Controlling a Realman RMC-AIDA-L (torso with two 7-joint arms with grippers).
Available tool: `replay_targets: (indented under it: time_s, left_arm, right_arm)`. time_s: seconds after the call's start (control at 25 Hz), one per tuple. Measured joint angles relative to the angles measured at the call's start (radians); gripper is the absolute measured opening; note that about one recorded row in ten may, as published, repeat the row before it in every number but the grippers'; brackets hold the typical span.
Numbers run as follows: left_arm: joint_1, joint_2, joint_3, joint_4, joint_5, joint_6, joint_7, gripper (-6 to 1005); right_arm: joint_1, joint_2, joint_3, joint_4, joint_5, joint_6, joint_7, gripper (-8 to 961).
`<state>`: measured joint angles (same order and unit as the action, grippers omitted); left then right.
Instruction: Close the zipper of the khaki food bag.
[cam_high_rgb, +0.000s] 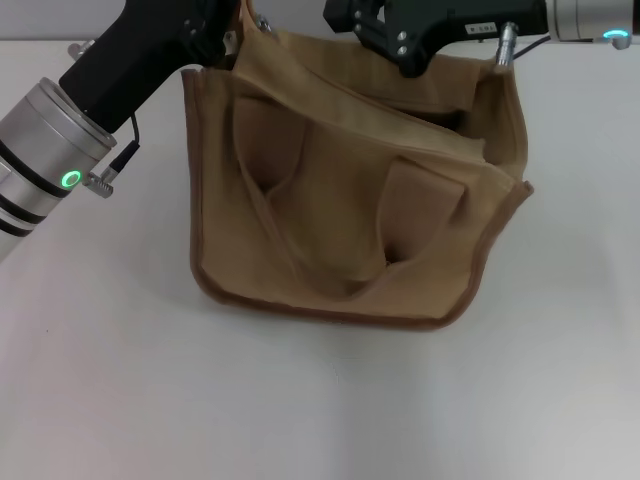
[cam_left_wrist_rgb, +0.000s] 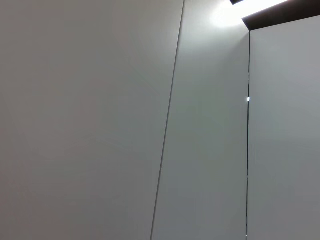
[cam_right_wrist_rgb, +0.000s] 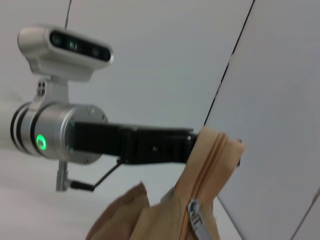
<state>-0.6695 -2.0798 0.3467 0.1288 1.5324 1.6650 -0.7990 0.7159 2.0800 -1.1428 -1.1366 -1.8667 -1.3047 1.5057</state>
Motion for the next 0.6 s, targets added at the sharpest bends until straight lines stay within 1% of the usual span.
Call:
replay_targets:
  time_s: [0.28, 0.32, 0.52, 0.6]
  left_arm:
    - [-0.002, 0.0, 0.0, -0.008, 0.0, 0.003, -0.001, 23]
    - [-0.002, 0.0, 0.0, -0.009, 0.0, 0.003, 0.0, 23]
    - [-0.002, 0.0, 0.0, -0.009, 0.0, 0.002, 0.001, 23]
    - [-0.002, 0.0, 0.0, -0.009, 0.0, 0.002, 0.001, 23]
  right_arm:
    - [0.044, 0.0, -0.012, 0.043, 0.004, 0.015, 0.004, 21]
    - [0.056, 0.0, -0.024, 0.058, 0.002, 0.031, 0.003, 48]
    - [0.072, 0.0, -0.042, 0.073, -0.014, 0.04, 0.002, 183]
    - [0.072, 0.0, -0.043, 0.074, -0.018, 0.039, 0.001, 196]
